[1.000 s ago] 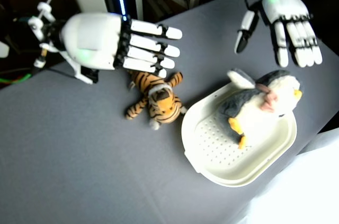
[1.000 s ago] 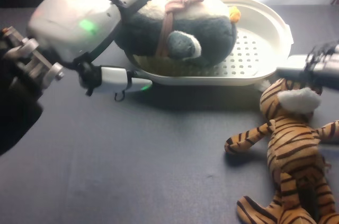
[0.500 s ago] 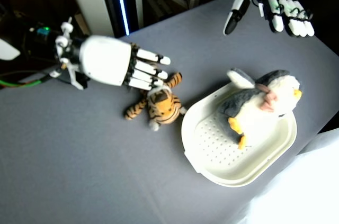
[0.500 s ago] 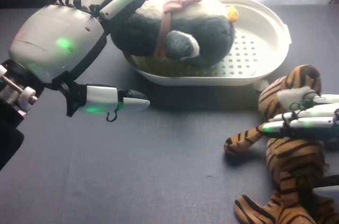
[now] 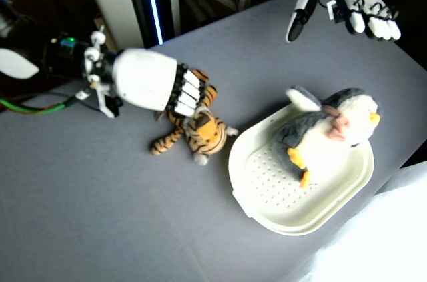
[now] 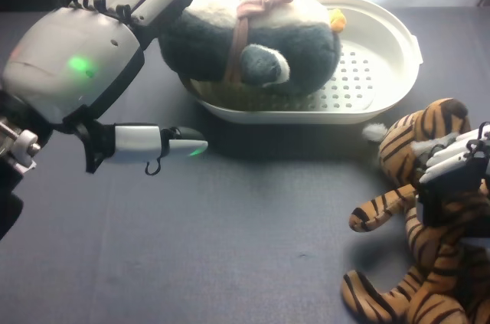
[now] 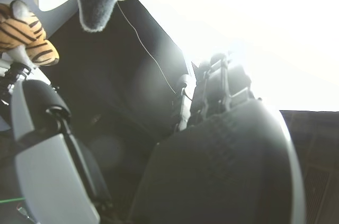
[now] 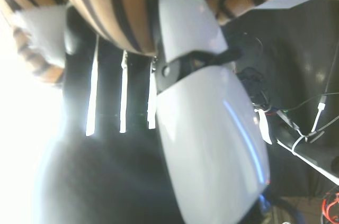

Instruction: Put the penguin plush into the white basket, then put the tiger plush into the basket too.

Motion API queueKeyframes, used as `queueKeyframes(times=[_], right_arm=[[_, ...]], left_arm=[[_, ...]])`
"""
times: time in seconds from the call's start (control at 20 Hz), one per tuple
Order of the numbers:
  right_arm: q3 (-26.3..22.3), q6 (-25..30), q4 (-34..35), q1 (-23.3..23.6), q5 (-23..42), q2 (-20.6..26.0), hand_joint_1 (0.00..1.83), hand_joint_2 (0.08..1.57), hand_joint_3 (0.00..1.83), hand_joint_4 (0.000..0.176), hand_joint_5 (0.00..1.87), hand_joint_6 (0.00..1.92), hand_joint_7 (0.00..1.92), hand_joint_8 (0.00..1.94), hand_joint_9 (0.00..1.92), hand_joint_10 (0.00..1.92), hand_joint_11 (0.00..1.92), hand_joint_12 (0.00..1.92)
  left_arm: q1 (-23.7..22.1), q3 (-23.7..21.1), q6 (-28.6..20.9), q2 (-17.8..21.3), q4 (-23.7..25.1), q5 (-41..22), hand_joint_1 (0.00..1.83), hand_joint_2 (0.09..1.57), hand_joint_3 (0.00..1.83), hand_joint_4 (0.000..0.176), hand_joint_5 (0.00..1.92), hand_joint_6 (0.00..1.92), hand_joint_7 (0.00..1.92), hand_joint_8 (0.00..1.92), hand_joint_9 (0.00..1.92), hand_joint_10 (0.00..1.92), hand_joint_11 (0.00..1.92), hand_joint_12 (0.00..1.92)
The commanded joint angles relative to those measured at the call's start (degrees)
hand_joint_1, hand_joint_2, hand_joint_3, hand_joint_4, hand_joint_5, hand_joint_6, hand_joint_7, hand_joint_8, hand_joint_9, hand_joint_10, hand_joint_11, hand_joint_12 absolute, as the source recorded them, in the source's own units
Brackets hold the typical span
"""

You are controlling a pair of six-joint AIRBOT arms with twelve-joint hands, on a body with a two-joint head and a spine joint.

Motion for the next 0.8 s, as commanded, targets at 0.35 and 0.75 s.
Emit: queueKeyframes(times=[0.35,0.75], right_arm=[[2.22,-8.36,13.19,8.02,22.6,0.72,1.25,1.14,0.0,0.0,0.96,1.11,0.93,0.97,0.92,1.0,0.78,1.27],[15.42,-8.63,8.62,27.62,-0.24,-9.0,1.24,1.13,0.0,0.0,1.09,0.77,0.85,1.25,0.79,0.94,0.61,1.33]], left_arm=[[-0.12,-0.79,-0.86,0.13,2.43,-9.04,0.87,0.81,0.0,0.092,0.0,0.0,0.0,0.0,0.0,0.0,0.0,0.0],[-0.12,-0.73,-0.86,-0.13,2.67,-8.57,0.85,0.79,0.0,0.11,0.0,0.0,0.0,0.0,0.0,0.0,0.0,0.0]])
